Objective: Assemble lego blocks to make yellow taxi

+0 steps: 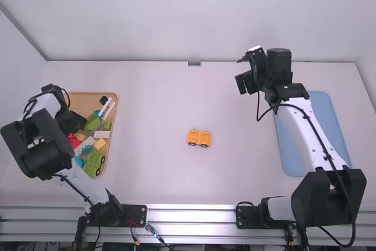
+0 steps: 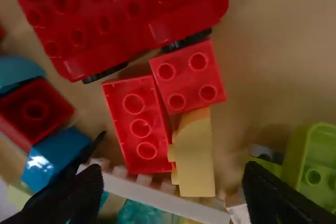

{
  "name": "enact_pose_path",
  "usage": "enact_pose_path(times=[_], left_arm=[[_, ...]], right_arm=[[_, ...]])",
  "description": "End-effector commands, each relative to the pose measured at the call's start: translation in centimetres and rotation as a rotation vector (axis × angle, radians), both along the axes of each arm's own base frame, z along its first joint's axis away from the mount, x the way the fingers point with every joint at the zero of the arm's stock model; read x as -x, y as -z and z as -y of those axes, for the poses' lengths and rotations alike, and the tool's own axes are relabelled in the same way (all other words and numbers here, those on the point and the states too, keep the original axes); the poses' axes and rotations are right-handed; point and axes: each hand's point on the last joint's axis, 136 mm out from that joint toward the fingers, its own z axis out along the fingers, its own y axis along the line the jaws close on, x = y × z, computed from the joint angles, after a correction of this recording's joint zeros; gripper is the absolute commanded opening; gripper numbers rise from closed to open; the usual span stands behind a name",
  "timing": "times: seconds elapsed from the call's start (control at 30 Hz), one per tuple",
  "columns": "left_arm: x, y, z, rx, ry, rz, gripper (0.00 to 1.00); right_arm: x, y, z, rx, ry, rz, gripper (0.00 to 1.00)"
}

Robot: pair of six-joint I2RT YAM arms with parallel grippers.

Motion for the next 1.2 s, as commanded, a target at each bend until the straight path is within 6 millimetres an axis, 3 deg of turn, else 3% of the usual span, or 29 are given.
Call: enact_pose_path(times=[0.0,0.2,0.4,0.93,1.17], left_arm=[[0.0,-0.6,0.3,0.0,0.001,0.029,0.64],[-0.4,0.4,0.5,-0.003,0.007,0.053,0.53],[-1.3,1.1,1.2,0.033,0.017,0.108,0.53],[-0.8,2.7,1.8,0.033,0.017,0.112,0.43],[-0.4,3.5,2.0,0.031,0.016,0.114,0.45]], right_arm=[[-0.7,-1.4,0.0,-0.001,-0.003,0.032,0.99],[-0.7,-1.4,0.0,-0.001,-0.002,0.034,0.99],[-0.9,-1.6,-0.1,-0.002,-0.003,0.044,0.99],[-1.0,-1.8,-0.1,-0.004,-0.003,0.055,0.99],[-1.0,-1.8,-0.1,-0.003,-0.002,0.052,0.99]])
